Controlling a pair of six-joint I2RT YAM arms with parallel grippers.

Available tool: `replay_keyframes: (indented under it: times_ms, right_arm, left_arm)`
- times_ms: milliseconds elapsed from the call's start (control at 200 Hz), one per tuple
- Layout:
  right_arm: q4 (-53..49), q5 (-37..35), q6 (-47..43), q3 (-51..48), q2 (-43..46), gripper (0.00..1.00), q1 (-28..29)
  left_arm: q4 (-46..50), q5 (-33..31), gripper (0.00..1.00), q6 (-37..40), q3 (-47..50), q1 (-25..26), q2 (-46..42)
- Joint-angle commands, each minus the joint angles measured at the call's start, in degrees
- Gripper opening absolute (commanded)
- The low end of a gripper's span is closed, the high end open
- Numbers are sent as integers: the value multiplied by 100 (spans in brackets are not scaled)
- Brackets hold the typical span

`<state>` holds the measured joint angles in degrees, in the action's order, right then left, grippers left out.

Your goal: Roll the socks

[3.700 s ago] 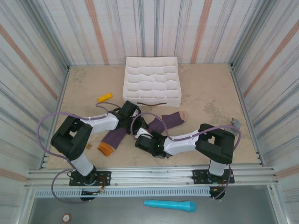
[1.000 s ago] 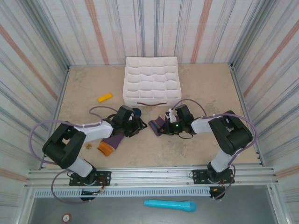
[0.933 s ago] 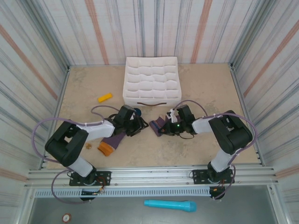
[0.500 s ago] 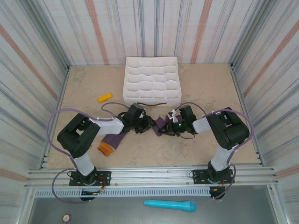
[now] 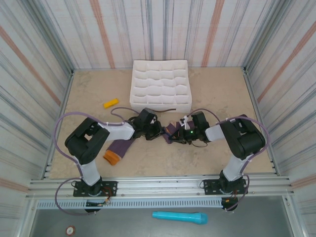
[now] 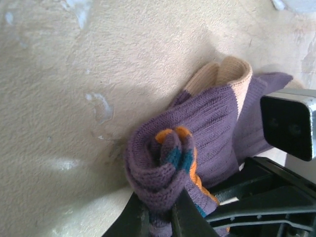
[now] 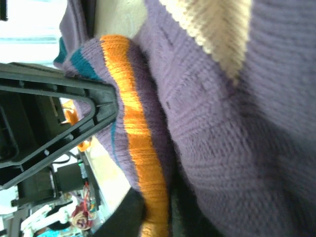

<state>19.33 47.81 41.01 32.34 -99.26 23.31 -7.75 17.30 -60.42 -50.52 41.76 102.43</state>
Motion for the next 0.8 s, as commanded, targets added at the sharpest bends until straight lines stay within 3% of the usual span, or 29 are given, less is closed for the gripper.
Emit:
replay_keyframes:
  times_ms: [0, 140, 356, 531, 792]
  right_arm:
    - [-1218, -987, -454, -158, 530, 32, -26]
    - [-2076, -1877, -1070, -13, 1583, 50, 205]
    - [-2976, -3883, -2132, 350, 2627, 65, 1465]
    - [-2895, -5434, -2866, 415, 2814, 68, 2732]
    - [-2241, -7424, -3978, 393, 2329, 68, 4339]
  left_arm:
    - [867, -272, 0, 223, -117, -64, -104]
    - [1139, -233, 0, 256, 58, -205, -429]
    - [1442, -399, 0, 144, 540, -282, -1107]
    - [1524, -405, 0, -65, 823, -291, -1514]
    - [1663, -420, 0, -67, 809, -291, -1657]
